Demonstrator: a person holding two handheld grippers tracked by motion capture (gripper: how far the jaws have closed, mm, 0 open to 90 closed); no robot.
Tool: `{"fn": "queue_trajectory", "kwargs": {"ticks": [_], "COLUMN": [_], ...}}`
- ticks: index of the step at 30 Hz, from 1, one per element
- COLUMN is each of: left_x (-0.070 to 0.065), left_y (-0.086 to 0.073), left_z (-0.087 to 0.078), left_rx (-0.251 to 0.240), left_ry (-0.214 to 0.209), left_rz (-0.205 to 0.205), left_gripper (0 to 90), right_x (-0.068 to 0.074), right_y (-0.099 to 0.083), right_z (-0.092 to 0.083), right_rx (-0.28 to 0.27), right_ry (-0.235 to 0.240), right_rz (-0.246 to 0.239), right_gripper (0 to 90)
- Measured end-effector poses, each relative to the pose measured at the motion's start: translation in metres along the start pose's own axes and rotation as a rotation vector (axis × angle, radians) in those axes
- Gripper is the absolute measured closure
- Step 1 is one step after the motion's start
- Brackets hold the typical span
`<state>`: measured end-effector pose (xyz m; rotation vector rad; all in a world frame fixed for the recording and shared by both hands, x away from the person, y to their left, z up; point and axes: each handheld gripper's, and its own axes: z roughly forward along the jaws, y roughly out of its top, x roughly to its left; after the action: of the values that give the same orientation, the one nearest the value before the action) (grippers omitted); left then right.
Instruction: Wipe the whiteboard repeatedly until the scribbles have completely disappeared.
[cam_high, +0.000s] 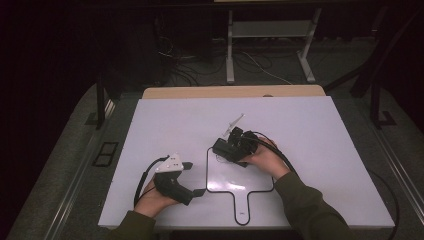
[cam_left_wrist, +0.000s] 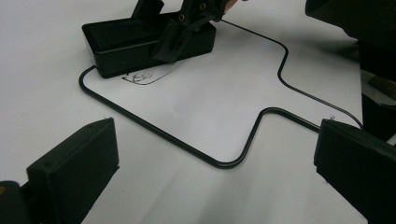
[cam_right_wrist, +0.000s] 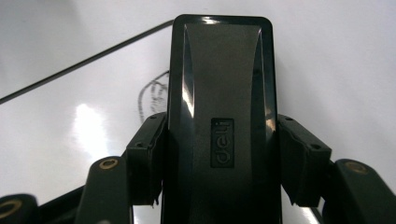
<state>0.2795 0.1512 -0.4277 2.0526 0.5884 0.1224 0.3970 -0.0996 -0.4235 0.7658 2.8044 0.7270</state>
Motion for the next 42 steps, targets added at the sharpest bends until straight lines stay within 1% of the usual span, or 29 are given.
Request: {"fn": "queue_trajectory", "kwargs": {"ticks": [2,4,6,9,11,12,14,15,16,17,18,19,20,21,22,23,24,26,27,28,30,32,34,35,36,37,38,40,42], "left_x": [0.000,0.000,0.000,0.000,0.000,0.000,0.000,0.000,0.000,0.000,0.000,0.000,0.000,0.000,0.000,0.000,0.000,0.000,0.000,0.000,0.000,0.000,0.000,0.000,0.000,0.000,0.000,0.000,0.000], "left_y": [0.000,0.000,0.000,0.000,0.000,0.000,0.000,0.000,0.000,0.000,0.000,0.000,0.000,0.000,0.000,0.000,0.000,0.000,0.000,0.000,0.000,0.000,0.000,0.000,0.000,0.000,0.000,0.000,0.000], "left_z": [0.000,0.000,0.000,0.000,0.000,0.000,0.000,0.000,0.000,0.000,0.000,-0.001,-0.001,-0.001,-0.001,-0.001,0.000,0.000,0.000,0.000,0.000,0.000,0.000,0.000,0.000,0.000,0.000,-0.001,-0.001], "left_rx": [-0.002,-0.002,-0.001,0.001,0.001,0.001,0.000,-0.001,-0.002,-0.003,-0.003,-0.004,-0.005,-0.005,-0.004,-0.004,-0.004,-0.002,-0.002,-0.004,-0.004,-0.004,-0.004,-0.003,-0.004,-0.004,-0.003,-0.003,-0.004], "left_ry": [0.000,0.000,-0.001,-0.001,0.000,0.000,0.000,0.001,0.001,0.002,0.002,0.002,0.002,0.002,0.002,0.002,0.002,0.001,0.000,0.000,0.001,0.001,0.002,0.002,0.002,0.001,0.001,0.001,0.002], "left_rz": [-0.001,-0.001,-0.001,0.001,0.001,0.001,0.003,0.003,0.001,0.000,0.001,0.000,-0.001,-0.001,0.000,-0.001,-0.001,0.001,0.001,0.003,0.000,-0.001,0.000,0.001,0.001,0.002,0.001,0.002,0.004], "left_gripper": [0.0,0.0,0.0,0.0,0.0,0.0,0.0,0.0,0.0,0.0,0.0,0.0,0.0,0.0,0.0,0.0,0.0,0.0,0.0,0.0,0.0,0.0,0.0,0.0,0.0,0.0,0.0,0.0,0.0], "right_x": [0.003,0.007,0.013,0.021,0.026,0.025,0.018,0.018,0.015,0.008,0.008,0.005,0.002,0.000,-0.002,-0.003,-0.003,-0.001,0.001,0.004,0.009,0.016,0.023,0.025,0.024,0.023,0.020,0.014,0.007], "right_y": [0.001,0.002,0.004,0.006,0.008,0.008,0.008,0.008,0.008,0.008,0.008,0.008,0.008,0.008,0.007,0.008,0.008,0.008,0.009,0.009,0.010,0.012,0.013,0.014,0.015,0.015,0.015,0.016,0.017], "right_z": [0.001,0.001,0.002,0.003,0.003,0.003,0.004,0.004,0.004,0.004,0.004,0.004,0.004,0.003,0.004,0.004,0.004,0.004,0.004,0.004,0.005,0.005,0.006,0.006,0.006,0.006,0.007,0.007,0.008], "right_rx": [-0.001,0.000,-0.004,0.001,0.006,0.008,0.005,0.005,0.006,0.006,0.006,0.006,0.012,0.010,0.013,0.014,0.017,0.016,0.016,0.013,0.016,0.012,0.012,0.011,0.018,0.018,0.018,0.016,0.019], "right_ry": [0.004,0.014,0.034,0.041,0.035,0.039,0.029,0.029,0.026,0.014,0.014,0.012,0.002,0.008,-0.005,-0.005,-0.004,-0.009,-0.006,0.010,0.015,0.034,0.037,0.043,0.036,0.042,0.037,0.030,0.017], "right_rz": [-0.023,-0.024,-0.030,-0.070,-0.084,-0.082,-0.067,-0.067,-0.054,-0.034,-0.034,-0.019,-0.022,-0.006,-0.014,-0.011,-0.004,-0.008,-0.016,-0.011,-0.040,-0.056,-0.081,-0.078,-0.085,-0.072,-0.077,-0.048,-0.038], "right_gripper": [38.8,38.9,38.8,38.8,38.8,38.8,38.8,38.8,38.9,38.9,38.9,38.9,38.9,38.9,38.8,38.9,38.9,38.8,38.8,38.8,38.8,38.8,38.8,38.9,38.9,38.8,38.9,38.9,38.9]}}
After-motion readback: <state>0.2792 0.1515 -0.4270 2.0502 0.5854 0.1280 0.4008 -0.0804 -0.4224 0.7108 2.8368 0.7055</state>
